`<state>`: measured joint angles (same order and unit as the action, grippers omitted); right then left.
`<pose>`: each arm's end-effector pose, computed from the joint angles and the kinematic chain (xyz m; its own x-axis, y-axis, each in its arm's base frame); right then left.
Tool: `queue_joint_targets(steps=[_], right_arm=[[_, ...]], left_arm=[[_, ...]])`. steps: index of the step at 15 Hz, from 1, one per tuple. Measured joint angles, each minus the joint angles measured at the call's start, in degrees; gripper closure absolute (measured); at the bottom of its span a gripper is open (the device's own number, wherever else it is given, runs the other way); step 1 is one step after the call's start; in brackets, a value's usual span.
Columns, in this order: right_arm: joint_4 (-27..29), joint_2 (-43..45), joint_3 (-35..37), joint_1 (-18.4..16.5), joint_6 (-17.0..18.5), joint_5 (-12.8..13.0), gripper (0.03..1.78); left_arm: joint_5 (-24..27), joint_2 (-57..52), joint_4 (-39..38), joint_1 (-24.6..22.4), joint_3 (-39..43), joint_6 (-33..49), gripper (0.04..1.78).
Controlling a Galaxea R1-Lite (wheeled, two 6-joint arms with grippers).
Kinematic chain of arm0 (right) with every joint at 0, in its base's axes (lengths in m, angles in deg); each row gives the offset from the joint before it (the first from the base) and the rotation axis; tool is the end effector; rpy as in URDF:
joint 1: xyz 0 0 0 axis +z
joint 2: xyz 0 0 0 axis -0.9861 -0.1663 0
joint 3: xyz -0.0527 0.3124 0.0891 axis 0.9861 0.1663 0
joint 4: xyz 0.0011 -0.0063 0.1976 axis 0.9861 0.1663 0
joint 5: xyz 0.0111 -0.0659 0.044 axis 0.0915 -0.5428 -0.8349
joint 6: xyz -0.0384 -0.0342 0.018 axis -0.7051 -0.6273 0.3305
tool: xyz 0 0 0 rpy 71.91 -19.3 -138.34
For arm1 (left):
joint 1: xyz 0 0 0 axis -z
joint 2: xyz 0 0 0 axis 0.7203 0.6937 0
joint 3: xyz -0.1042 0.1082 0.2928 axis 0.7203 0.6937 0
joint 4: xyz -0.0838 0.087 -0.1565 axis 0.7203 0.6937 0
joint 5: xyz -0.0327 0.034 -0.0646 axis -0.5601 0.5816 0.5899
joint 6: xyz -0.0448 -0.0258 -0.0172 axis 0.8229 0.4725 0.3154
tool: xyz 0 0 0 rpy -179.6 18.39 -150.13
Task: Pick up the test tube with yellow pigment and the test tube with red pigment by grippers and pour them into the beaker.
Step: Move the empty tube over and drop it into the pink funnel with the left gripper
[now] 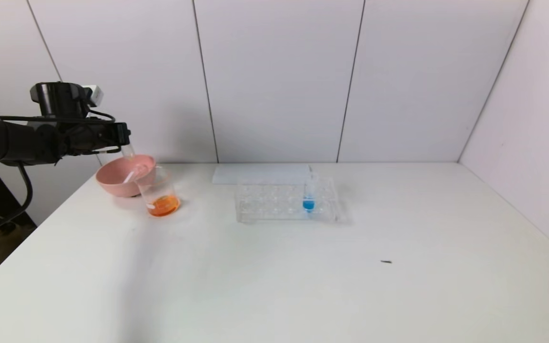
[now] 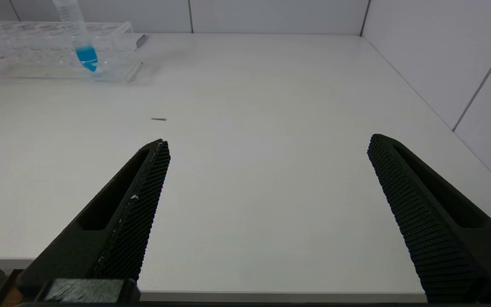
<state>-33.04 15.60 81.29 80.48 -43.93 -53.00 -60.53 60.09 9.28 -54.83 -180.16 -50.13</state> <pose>-0.0119 -0.0001 0.0778 0.9999 -0.0007 0.0130 0.0007 1.0000 0.0032 0.4993 0.0706 0.2146 0.9641 0.0343 -0.2632 -0.0484 0.9977 -0.0473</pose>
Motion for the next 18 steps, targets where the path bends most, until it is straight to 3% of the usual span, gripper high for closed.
queue_joint_targets(steps=[18], right_arm=[[0.0, 0.0, 0.0, 0.0, 0.0, 0.0, 0.11]], left_arm=[[0.9, 8.5, 0.8, -3.6, -3.7, -0.5, 1.38]])
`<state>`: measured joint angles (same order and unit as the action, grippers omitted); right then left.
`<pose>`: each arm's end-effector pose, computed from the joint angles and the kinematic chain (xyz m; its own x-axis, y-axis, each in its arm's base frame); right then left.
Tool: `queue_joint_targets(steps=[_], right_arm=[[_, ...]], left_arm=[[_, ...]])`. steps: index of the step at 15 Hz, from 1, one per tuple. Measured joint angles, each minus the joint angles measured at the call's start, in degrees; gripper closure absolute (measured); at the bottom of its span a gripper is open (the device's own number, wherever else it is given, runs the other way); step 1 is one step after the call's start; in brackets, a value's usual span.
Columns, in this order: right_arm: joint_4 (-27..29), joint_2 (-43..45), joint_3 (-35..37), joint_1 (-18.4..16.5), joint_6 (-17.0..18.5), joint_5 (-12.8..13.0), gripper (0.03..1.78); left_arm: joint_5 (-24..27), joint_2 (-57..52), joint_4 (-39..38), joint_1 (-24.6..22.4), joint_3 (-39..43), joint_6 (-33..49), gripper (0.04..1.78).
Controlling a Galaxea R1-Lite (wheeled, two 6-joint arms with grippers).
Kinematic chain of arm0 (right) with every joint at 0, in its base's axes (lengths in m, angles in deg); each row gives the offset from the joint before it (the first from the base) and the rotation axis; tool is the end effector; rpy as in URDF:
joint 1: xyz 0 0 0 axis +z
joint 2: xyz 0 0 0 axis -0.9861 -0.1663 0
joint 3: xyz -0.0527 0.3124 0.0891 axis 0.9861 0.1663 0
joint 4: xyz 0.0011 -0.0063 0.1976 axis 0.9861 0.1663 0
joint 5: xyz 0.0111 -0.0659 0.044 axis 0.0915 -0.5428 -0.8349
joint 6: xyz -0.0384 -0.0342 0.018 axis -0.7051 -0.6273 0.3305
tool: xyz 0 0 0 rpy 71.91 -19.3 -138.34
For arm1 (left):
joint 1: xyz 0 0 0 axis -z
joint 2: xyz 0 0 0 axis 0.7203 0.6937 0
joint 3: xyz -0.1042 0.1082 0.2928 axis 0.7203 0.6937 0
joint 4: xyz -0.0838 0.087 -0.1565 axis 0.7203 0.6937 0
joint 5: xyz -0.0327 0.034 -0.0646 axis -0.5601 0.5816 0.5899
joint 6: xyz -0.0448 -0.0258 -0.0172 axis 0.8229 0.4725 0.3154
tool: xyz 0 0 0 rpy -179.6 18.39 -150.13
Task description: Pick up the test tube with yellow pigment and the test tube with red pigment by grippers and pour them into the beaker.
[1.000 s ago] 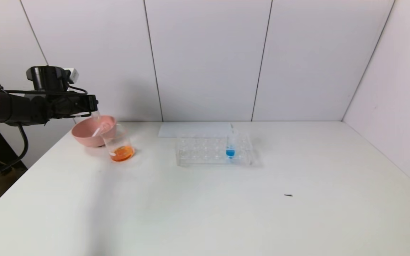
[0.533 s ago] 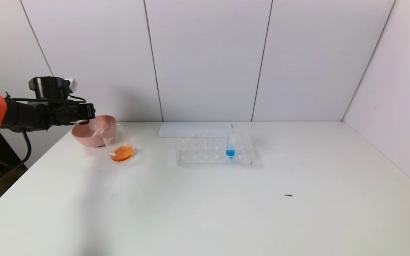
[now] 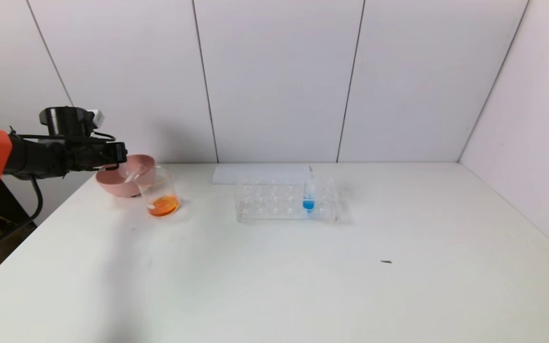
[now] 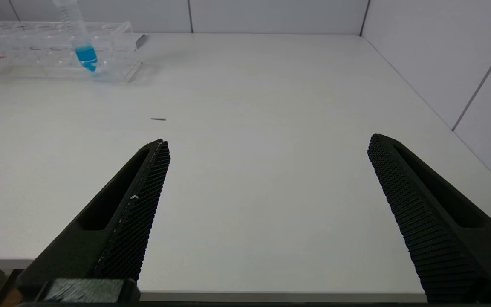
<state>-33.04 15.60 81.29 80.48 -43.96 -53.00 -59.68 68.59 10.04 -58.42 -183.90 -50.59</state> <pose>-0.0119 -0.0001 0.0778 0.9999 -0.0007 0.0130 0.0007 1.0000 0.0027 0.5252 0.1078 0.1567 0.9325 0.0735 -0.3535 -0.0990 0.9936 -0.0548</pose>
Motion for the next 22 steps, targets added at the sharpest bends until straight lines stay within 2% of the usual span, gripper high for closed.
queue_joint_targets(steps=[2, 5, 7, 10, 12, 14, 22], right_arm=[[0.0, 0.0, 0.0, 0.0, 0.0, 0.0, 0.11], [0.0, 0.0, 0.0, 0.0, 0.0, 0.0, 0.11], [0.0, 0.0, 0.0, 0.0, 0.0, 0.0, 0.11], [0.0, 0.0, 0.0, 0.0, 0.0, 0.0, 0.11], [0.0, 0.0, 0.0, 0.0, 0.0, 0.0, 0.11], [0.0, 0.0, 0.0, 0.0, 0.0, 0.0, 0.11], [0.0, 0.0, 0.0, 0.0, 0.0, 0.0, 0.11]], left_arm=[[0.4, 0.2, 0.1, -0.2, 0.0, 0.0, 1.37], [1.7, 0.6, 0.1, -0.5, 0.0, 0.1, 1.20], [1.8, 0.7, 0.1, -0.6, -0.1, 0.0, 0.95], [2.1, 0.8, 0.0, -0.6, -0.1, 0.0, 0.45], [2.1, 0.7, -0.1, -0.7, 0.1, -0.1, 0.22], [2.2, 0.3, -0.2, -0.6, 0.2, -0.1, 0.09], [2.5, -5.4, -0.1, 1.0, 3.9, -0.2, 0.06]])
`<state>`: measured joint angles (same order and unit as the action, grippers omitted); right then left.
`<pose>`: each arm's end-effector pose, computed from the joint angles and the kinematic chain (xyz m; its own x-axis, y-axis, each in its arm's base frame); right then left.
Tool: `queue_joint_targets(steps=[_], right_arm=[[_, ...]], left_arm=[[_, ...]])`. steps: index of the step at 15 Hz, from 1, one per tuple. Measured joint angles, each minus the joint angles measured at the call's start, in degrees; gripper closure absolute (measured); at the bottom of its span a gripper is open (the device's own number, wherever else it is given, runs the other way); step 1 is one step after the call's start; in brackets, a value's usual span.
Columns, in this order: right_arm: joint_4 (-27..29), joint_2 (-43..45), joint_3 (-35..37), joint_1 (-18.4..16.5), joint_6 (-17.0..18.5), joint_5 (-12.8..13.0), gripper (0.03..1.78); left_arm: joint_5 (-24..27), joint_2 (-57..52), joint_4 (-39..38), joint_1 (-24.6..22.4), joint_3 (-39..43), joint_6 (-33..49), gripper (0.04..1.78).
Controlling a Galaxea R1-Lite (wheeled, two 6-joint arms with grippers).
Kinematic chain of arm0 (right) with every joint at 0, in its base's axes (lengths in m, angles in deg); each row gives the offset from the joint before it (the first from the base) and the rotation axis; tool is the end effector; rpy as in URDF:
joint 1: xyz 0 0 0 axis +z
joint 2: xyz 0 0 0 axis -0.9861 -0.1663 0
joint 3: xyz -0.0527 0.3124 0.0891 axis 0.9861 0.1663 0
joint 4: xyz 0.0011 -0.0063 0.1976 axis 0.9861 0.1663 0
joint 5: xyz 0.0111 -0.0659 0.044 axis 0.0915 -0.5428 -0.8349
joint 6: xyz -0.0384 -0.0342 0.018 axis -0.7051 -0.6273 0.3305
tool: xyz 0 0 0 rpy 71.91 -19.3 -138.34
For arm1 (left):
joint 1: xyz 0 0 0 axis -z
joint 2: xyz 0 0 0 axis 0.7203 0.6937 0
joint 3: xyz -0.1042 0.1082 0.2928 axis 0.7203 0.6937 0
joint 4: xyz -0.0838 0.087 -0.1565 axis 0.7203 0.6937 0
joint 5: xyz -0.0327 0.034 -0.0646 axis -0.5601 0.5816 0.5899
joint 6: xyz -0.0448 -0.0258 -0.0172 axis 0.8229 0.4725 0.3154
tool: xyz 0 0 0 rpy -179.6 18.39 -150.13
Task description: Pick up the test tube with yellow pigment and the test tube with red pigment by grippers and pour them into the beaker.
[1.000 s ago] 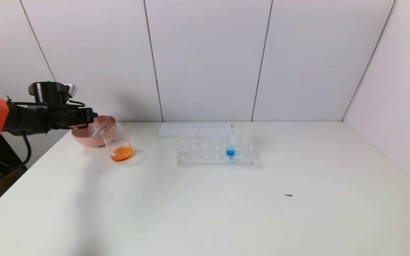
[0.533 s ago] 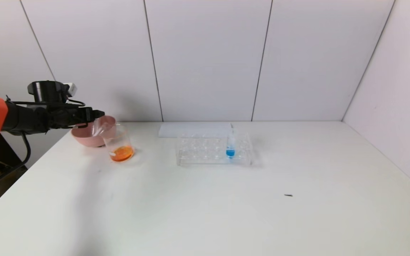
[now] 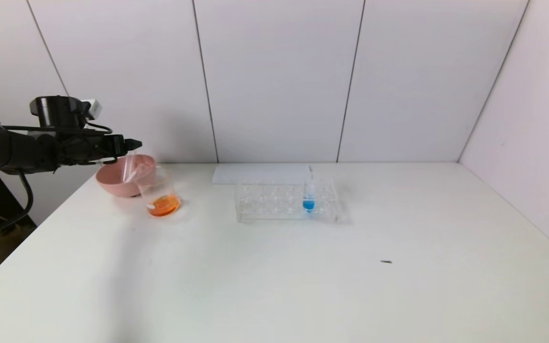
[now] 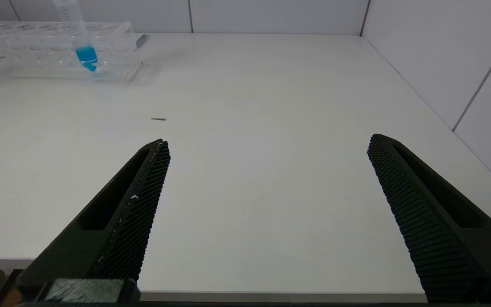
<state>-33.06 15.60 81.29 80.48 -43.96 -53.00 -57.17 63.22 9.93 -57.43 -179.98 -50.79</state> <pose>-0.0119 -0.0001 0.0779 0.9999 -0.0007 0.0133 0.0007 1.0000 0.0027 0.5058 0.0921 0.1845 0.9453 0.0155 -0.3260 -0.0379 0.9973 -0.0627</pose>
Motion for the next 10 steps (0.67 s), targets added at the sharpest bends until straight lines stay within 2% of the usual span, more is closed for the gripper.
queue_joint_targets(steps=[10], right_arm=[[0.0, 0.0, 0.0, 0.0, 0.0, 0.0, 0.11]], left_arm=[[-0.7, -17.6, -0.1, 2.7, 14.8, -0.4, 0.06]])
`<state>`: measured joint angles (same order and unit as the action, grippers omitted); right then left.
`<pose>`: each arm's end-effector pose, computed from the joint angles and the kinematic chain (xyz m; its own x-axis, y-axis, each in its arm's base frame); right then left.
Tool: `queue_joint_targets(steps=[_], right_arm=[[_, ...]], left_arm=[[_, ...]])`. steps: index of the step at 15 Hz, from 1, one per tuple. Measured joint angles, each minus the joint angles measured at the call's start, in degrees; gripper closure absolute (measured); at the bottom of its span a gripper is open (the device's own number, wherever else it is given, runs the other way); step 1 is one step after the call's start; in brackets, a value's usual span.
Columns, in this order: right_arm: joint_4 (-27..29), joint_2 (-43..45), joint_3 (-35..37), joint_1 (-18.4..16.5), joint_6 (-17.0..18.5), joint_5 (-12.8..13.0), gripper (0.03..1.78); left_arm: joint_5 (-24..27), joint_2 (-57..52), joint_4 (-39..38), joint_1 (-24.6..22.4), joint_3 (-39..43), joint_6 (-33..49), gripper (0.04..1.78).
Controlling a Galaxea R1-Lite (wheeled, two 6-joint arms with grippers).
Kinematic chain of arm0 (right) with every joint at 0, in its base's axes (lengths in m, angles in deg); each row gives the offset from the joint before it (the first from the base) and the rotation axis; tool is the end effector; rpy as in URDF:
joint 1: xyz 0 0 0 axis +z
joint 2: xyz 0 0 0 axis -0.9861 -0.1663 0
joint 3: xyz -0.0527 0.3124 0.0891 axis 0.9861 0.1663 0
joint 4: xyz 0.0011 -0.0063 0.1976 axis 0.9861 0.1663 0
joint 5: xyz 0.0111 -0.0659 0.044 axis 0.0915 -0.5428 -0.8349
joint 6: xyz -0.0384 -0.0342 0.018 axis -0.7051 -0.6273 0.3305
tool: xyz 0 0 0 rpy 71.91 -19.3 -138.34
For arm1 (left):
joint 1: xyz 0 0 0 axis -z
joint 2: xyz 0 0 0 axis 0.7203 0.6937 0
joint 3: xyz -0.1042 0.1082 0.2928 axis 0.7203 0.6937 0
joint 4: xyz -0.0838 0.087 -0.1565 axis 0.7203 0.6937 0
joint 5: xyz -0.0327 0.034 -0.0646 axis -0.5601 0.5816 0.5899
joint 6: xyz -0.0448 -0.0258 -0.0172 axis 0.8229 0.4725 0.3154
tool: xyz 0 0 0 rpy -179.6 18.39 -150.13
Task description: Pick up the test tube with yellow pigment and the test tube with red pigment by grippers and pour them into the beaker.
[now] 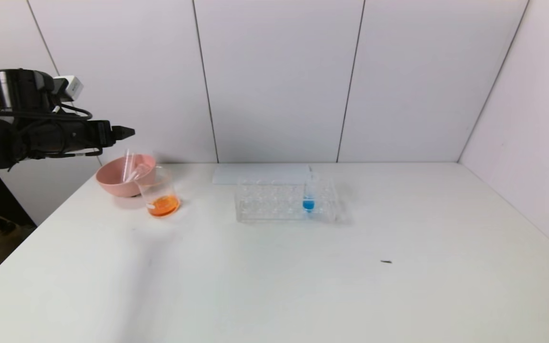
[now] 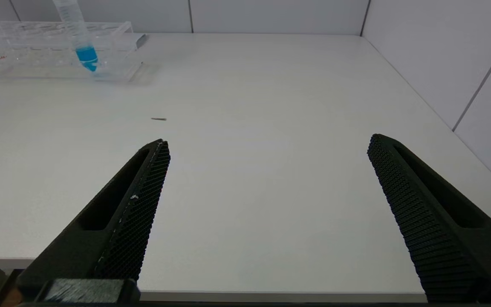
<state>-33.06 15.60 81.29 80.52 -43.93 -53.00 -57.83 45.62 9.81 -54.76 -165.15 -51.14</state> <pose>-0.0119 -0.0001 0.0779 0.9999 0.0000 0.0133 0.0000 1.0000 0.0032 0.4246 0.0561 0.2464 0.9601 -0.0148 -0.2792 0.0021 0.9990 -0.0455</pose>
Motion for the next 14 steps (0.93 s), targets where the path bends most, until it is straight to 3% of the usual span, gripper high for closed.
queue_joint_targets(steps=[14], right_arm=[[0.0, 0.0, 0.0, 0.0, 0.0, 0.0, 0.11]], left_arm=[[-0.2, -29.8, 0.6, 3.9, 23.8, -4.9, 0.06]])
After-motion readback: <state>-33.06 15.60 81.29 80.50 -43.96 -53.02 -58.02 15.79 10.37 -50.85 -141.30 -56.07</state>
